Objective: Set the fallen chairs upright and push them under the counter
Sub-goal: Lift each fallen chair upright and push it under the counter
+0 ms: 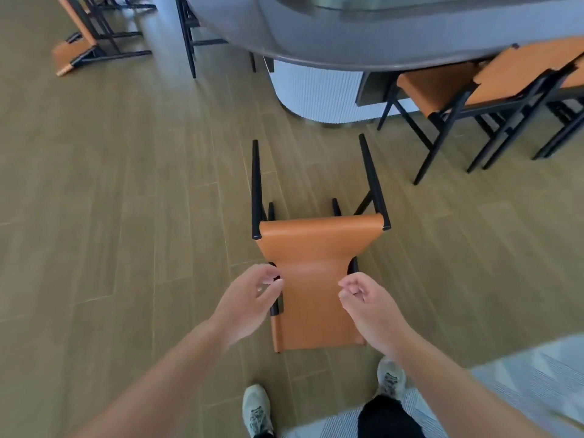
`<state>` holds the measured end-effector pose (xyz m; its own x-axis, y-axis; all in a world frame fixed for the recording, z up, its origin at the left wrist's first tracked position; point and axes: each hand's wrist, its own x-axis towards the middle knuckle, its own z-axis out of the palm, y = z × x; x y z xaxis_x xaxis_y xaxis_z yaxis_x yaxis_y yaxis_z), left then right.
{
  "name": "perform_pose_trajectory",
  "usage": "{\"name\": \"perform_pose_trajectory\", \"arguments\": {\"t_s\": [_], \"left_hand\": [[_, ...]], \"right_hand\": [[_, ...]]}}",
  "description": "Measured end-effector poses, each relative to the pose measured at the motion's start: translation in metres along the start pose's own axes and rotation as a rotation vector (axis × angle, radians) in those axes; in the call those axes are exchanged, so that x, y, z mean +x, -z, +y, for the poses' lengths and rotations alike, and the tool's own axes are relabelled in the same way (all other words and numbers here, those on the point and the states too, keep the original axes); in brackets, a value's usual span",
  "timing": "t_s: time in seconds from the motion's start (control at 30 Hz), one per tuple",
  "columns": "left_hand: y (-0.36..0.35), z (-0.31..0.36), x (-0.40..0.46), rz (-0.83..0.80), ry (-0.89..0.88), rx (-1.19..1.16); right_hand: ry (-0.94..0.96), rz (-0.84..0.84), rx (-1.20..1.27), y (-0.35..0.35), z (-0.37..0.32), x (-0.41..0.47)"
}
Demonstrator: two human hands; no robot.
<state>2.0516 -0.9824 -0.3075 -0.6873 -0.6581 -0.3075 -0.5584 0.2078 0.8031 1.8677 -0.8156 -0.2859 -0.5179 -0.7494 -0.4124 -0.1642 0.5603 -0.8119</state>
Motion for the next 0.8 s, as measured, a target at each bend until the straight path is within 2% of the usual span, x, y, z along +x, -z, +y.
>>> {"name": "perform_pose_trajectory", "arguments": {"t_s": [0.17,0.33,0.5,0.6,0.7,0.8], "left_hand": [[0.004,-0.036,0.025,-0.055,-0.111,0.288],[-0.040,-0.108,0.069,-0.154,-0.196,0.565],[-0.127,-0.225,0.131,-0.358,-0.239,0.830],[-0.184,-0.302,0.170,-0.392,-0.287,0.941],[-0.231,-0.374,0.212,-0.405,-0.421,1.075],[-0.275,-0.447,0.246,-0.418,-0.492,1.225]], "right_hand": [[0.019,-0.043,-0.201,-0.012,0.034,0.013],[0.056,-0.089,-0.467,-0.016,0.124,0.079],[0.208,-0.123,-0.794,-0.035,0.265,0.165],[0.282,-0.226,-0.956,-0.053,0.364,0.208],[0.357,-0.312,-1.174,-0.068,0.461,0.247],[0.326,-0.411,-1.398,-0.077,0.543,0.285]]}}
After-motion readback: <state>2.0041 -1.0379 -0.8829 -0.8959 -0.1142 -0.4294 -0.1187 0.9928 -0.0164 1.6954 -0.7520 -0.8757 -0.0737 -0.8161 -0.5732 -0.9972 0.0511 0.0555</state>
